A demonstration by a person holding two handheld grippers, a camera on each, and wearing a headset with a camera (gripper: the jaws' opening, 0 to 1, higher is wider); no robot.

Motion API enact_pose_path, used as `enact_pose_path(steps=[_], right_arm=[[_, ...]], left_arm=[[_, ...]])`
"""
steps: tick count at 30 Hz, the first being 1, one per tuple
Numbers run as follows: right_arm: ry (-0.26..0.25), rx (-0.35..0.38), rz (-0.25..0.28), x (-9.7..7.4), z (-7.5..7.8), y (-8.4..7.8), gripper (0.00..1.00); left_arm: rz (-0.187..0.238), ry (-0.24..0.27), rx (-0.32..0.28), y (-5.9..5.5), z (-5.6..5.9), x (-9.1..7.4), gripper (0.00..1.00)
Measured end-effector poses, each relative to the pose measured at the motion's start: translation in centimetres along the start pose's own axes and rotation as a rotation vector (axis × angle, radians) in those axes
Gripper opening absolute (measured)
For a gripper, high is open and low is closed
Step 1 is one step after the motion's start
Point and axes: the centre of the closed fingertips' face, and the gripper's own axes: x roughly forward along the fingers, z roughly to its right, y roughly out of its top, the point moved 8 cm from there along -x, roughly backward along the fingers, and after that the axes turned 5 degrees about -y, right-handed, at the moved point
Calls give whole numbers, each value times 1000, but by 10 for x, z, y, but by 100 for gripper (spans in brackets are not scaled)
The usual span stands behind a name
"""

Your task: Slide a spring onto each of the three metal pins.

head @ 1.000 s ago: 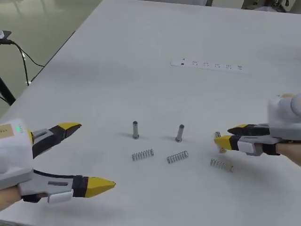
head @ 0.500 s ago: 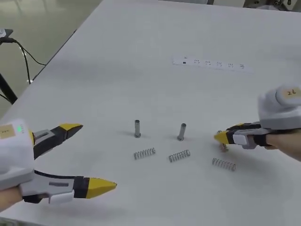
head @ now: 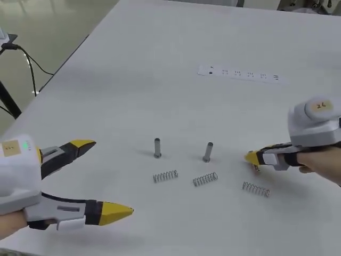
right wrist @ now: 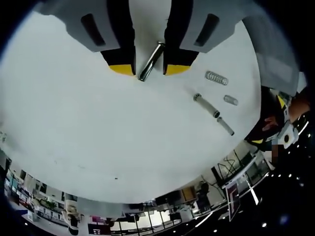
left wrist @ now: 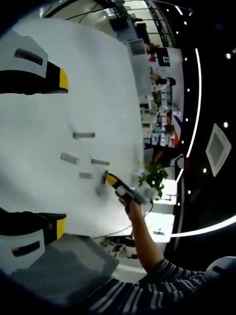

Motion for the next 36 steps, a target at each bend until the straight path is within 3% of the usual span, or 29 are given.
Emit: enact_pose_path(steps=[6, 8, 11, 12, 20, 24, 30, 36], right_arm=[[-7, -6, -18, 3, -2, -1, 17], [-33, -21, -22, 4, 0, 0, 12], [-15, 10, -44, 8, -2, -2, 13], [-18, 2, -25, 8, -1, 0, 12], [-53, -12, -45, 6, -7, 0, 9], [-69, 23, -49, 5, -5, -1, 5], [-60, 9, -41, 1, -7, -6, 5], [-42, 7, 11, -7, -9, -8, 5]], left_arm=[[9, 4, -1, 1, -2, 0, 98], [9, 7, -4, 1, -3, 0, 98], [6, 6, -3, 1, -3, 0, 98], [5, 3, -4, 1, -3, 0, 98], [10, -1, -11, 0, -3, -1, 98], [6, -3, -10, -1, -2, -1, 98], [3, 2, -14, -2, -1, -3, 98], [3, 8, -18, -3, -1, -3, 98]])
